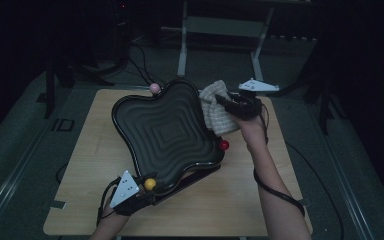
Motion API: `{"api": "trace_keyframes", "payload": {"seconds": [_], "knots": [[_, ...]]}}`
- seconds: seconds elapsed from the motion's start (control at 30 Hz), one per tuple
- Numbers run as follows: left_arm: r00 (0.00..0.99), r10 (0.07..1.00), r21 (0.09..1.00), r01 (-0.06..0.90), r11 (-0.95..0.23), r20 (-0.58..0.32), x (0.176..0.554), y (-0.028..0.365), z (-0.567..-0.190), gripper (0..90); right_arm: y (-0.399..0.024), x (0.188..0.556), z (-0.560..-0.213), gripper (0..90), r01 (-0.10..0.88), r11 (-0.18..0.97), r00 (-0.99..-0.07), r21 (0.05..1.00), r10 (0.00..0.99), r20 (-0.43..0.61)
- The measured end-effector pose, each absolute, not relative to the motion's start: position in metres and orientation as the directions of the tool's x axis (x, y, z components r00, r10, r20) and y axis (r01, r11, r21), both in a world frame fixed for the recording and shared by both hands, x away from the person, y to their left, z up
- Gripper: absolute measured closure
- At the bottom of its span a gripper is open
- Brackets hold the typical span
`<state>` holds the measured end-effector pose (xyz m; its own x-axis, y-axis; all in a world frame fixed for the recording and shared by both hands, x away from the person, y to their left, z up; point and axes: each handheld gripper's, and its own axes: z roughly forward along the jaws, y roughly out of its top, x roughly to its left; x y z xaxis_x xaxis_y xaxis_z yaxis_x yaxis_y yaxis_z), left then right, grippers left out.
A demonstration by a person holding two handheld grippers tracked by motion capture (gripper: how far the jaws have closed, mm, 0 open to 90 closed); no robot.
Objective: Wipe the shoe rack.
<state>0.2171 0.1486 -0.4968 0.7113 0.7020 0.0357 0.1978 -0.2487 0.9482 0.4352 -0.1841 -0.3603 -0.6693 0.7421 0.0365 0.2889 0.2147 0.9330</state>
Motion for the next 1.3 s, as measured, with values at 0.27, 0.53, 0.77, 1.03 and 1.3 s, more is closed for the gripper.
{"api": "trace_keyframes", "payload": {"seconds": [0.27, 0.53, 0.77, 1.03, 1.3], "knots": [[0.714, 0.699, 0.948, 0.201, -0.245, 0.029, 0.217, 0.15, -0.497, 59.6, -0.143, 0.454, -0.349, 68.6, 0.278, 0.252, -0.699, 0.927, 0.715, 0.015], [0.719, 0.695, 0.949, 0.203, -0.242, 0.024, 0.218, 0.15, -0.497, 59.6, -0.112, 0.477, -0.344, 68.6, 0.281, 0.29, -0.694, 0.915, 0.72, -0.015], [0.723, 0.691, 0.949, 0.204, -0.24, 0.019, 0.219, 0.151, -0.497, 59.6, -0.094, 0.493, -0.358, 68.4, 0.306, 0.367, -0.669, 0.878, 0.739, -0.075], [0.721, 0.692, 0.949, 0.204, -0.24, 0.019, 0.219, 0.15, -0.497, 59.6, -0.097, 0.491, -0.371, 67.5, 0.327, 0.375, -0.645, 0.868, 0.759, -0.085], [0.719, 0.694, 0.949, 0.203, -0.241, 0.023, 0.218, 0.15, -0.497, 59.6, -0.11, 0.48, -0.381, 67.4, 0.329, 0.377, -0.651, 0.866, 0.754, -0.081]]}}
